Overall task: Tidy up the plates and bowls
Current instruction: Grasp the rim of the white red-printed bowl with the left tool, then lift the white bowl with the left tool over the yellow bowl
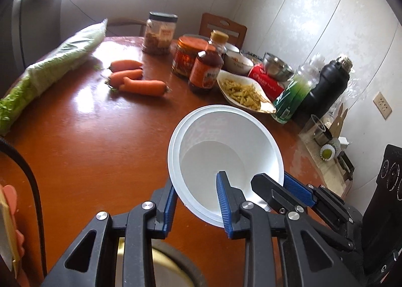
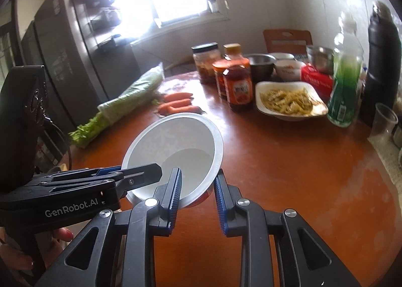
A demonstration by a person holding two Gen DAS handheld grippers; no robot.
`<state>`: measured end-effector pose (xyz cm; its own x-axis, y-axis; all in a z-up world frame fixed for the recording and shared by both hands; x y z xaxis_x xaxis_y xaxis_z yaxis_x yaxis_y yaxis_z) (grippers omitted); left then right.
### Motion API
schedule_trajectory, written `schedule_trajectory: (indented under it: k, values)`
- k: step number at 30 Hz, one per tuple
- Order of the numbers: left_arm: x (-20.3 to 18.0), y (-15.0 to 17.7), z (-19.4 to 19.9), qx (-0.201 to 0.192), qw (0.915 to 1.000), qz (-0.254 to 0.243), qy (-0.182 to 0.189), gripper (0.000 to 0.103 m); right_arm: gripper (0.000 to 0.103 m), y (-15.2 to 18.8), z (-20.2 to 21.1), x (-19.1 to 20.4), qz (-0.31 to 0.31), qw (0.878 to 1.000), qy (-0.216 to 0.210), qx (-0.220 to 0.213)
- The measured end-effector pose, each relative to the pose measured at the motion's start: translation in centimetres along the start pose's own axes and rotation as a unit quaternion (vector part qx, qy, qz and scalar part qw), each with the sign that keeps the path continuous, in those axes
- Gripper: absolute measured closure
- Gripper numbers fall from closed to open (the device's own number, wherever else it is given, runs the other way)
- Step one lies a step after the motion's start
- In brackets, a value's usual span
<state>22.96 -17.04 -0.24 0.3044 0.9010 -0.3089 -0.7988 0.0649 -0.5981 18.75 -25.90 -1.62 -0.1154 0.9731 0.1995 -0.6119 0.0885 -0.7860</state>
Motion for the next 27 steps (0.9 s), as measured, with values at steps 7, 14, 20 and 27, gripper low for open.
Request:
schedule_trajectory:
  k: [7, 14, 20, 27]
  values:
    - [1.3, 0.5, 4.2, -0.036, 0.9993, -0.004, -0.013, 0.073, 0.075, -0.3, 2.0, 3.8, 0.023, 1.000, -0.012, -0.017]
    - [2.5, 1.6, 8.2, -0.067, 0.9974, -0.009, -0.027, 0.073, 0.075, -0.1, 3.8, 7.1, 0.040, 0.998, -0.024, -0.029]
    - [3.4, 2.9, 10.7, -0.082, 0.9957, -0.011, -0.041, 0.073, 0.075, 0.5, 5.0, 9.4, 0.052, 0.997, -0.035, -0.035]
    - [4.5, 4.7, 11.8, -0.085, 0.9953, -0.003, -0.046, 0.073, 0.075, 1.4, 6.2, 11.4, 0.067, 0.996, -0.045, -0.036]
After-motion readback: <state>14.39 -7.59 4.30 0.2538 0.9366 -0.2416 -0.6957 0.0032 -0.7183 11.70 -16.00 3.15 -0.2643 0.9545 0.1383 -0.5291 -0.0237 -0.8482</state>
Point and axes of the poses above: each gripper's, at about its wrist camera, not at the fingertips, and z roughly against the way its jaws point, x to its left, y to its underside, the point moved 5 cm from there along -z, roughly the way its jaws point
